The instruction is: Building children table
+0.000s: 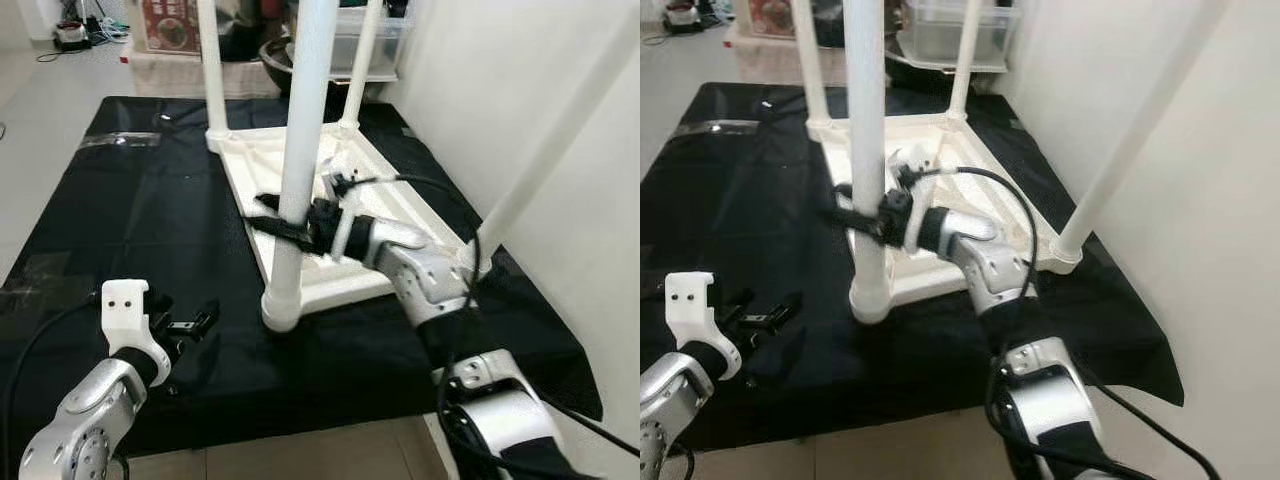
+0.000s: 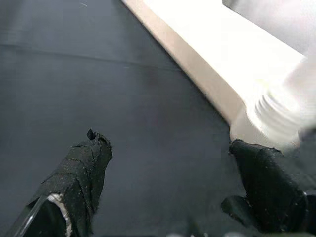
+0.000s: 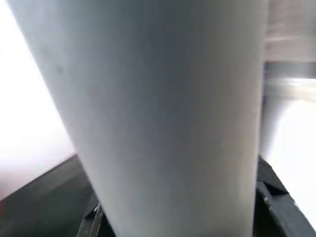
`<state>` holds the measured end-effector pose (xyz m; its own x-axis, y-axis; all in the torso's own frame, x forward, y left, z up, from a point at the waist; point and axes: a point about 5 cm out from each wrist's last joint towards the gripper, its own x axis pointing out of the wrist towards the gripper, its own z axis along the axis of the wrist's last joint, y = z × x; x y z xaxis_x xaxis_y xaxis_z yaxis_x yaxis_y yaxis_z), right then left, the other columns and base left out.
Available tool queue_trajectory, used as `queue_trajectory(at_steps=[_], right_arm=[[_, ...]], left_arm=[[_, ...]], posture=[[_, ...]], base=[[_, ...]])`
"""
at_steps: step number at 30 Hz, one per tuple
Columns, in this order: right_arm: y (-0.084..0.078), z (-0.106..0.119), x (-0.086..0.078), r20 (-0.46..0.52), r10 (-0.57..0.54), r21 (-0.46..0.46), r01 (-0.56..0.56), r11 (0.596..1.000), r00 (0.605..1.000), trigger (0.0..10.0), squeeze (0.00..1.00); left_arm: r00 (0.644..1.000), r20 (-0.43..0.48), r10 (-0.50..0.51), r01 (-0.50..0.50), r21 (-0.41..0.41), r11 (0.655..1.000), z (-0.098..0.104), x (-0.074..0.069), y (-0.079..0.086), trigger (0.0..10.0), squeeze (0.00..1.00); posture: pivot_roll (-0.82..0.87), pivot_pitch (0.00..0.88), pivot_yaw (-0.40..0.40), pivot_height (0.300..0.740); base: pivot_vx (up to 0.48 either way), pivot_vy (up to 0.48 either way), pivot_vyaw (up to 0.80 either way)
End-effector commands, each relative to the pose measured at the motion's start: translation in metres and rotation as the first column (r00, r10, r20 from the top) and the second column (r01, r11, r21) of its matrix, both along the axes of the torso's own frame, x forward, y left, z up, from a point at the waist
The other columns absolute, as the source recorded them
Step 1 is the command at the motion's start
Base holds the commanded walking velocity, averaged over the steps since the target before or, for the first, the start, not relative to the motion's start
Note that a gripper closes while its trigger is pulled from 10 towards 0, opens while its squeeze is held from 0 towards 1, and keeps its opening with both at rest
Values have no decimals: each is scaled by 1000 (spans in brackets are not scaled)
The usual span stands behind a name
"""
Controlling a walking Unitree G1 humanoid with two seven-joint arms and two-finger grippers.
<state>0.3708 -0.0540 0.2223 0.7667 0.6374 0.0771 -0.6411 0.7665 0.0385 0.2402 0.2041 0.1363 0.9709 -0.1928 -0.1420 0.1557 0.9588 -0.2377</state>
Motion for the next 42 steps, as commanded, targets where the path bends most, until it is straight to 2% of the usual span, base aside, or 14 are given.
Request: queue_trajectory(at_steps=[1,8,9,12,13,15,20,21,30,31,33,35,37,42], right_arm=[[-57,-22,10,-74,-491,-87,485,870,868,0,0],[-54,-51,-38,-52,-641,-133,631,765,766,0,0],[-37,-55,-46,-89,-583,-112,573,812,808,10000,0],[-21,-48,-45,-115,-474,-45,472,880,873,10000,0],[-19,-37,-40,-108,-439,43,445,895,892,10000,537],[-18,-25,-34,-76,-396,94,402,911,915,10000,1000],[-13,15,-19,13,-119,185,114,976,993,10000,663],[-15,31,-17,66,-29,223,14,975,997,10000,0],[8,13,-60,109,665,-72,-661,747,739,10000,0],[15,3,-59,129,641,-112,-632,767,756,3922,0],[21,-3,-54,136,583,-80,-578,812,801,0,0],[18,-17,-18,34,90,-19,-90,996,995,0,0],[5,-22,-5,-7,-144,-48,143,989,990,0,0],[-62,-50,-1,-193,-678,-77,678,731,709,0,0]], left_arm=[[1000,-19,-5,5,-13,1000,-3,-3,0,10000,0],[1000,-26,-9,9,-8,1000,-4,-3,-2,10000,0],[1000,-29,-10,10,-7,1000,-4,-4,-1,10000,0],[999,-31,-14,14,-13,1000,-4,-4,0,10000,0],[999,-32,-17,16,-15,1000,-4,-4,0,10000,0],[999,-31,-18,17,-17,1000,-4,-4,0,10000,0],[999,-25,-21,21,-30,999,-3,-2,-2,10000,0],[999,-23,-22,22,-34,999,-3,-1,-2,10000,0],[999,-21,-26,25,-46,999,-2,2,-5,10000,0],[1000,-19,-25,24,-47,999,-2,1,-5,10000,0],[1000,-19,-24,23,-49,999,-3,-1,-5,10000,0],[1000,-17,-26,25,-59,998,-3,-4,-3,10000,0],[999,-16,-28,27,-63,998,-3,-5,-3,10000,0],[999,-15,-34,33,-71,997,-3,-5,-3,10000,0]], posture=[[144,0,-131,740],[164,0,-127,740],[157,0,-122,740],[153,0,-118,740],[145,0,-114,740],[146,0,-117,740],[146,0,-117,740],[139,0,-121,740],[166,0,-140,740],[170,0,-144,740],[177,0,-147,740],[175,0,-147,740],[174,0,-146,740],[160,0,-141,740]], base=[[0,0,0],[0,0,0],[0,0,0],[0,0,0],[0,0,0],[0,0,0],[0,0,0],[0,0,0],[0,0,0],[0,0,0],[0,0,0],[0,0,0],[0,0,0],[0,0,0]])
